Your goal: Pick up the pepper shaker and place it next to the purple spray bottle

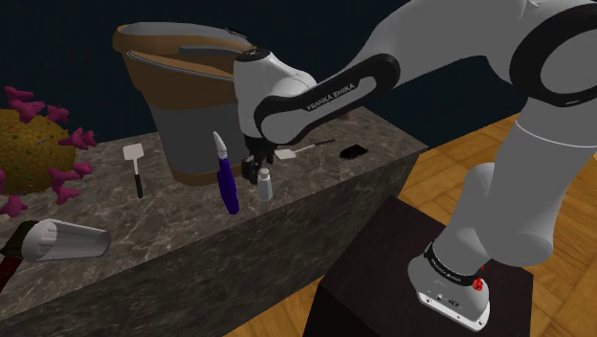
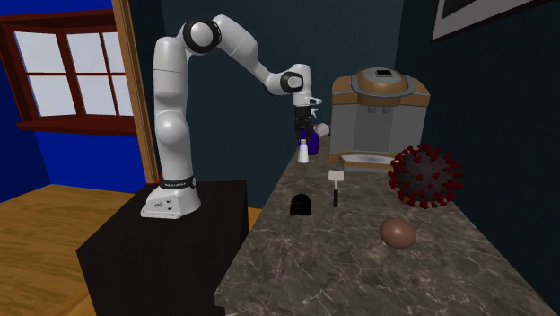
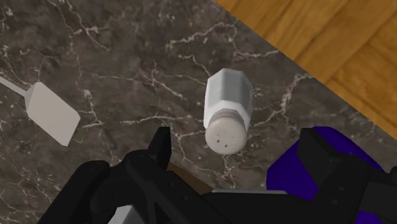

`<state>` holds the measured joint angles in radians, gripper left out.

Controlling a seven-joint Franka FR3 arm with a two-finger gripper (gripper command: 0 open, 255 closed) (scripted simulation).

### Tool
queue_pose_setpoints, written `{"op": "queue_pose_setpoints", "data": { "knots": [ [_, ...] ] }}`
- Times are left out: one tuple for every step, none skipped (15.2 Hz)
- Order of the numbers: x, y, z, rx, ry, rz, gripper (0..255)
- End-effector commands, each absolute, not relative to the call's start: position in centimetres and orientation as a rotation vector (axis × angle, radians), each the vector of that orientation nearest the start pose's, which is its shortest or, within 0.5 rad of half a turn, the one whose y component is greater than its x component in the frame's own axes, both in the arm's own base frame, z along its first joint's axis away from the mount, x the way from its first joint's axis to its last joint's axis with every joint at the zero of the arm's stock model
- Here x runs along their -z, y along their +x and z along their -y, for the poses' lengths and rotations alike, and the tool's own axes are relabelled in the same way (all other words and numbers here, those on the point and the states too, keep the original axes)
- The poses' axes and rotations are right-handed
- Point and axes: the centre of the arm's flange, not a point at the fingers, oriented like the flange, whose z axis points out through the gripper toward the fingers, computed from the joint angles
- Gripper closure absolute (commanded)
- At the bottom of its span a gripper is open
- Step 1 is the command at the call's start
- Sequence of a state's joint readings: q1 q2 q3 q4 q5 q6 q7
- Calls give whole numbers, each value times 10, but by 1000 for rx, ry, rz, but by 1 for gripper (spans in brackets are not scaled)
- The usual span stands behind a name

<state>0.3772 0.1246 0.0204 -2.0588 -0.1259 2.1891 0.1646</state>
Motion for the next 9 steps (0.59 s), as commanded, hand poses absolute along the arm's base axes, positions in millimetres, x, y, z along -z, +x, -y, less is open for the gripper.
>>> {"op": "queue_pose_setpoints", "data": {
  "knots": [
    [-400, 528, -219, 53, -3198, 492, 0],
    [-411, 527, -220, 53, -3198, 492, 0],
    [-411, 527, -220, 53, -3198, 492, 0],
    [-411, 527, -220, 53, -3198, 492, 0],
    [-411, 527, -220, 53, -3198, 492, 0],
    [-411, 527, -220, 53, -3198, 492, 0],
    [-411, 527, -220, 53, -3198, 492, 0],
    [-411, 527, -220, 53, -3198, 492, 0],
    [-411, 527, -220, 53, -3198, 492, 0]
  ]
}}
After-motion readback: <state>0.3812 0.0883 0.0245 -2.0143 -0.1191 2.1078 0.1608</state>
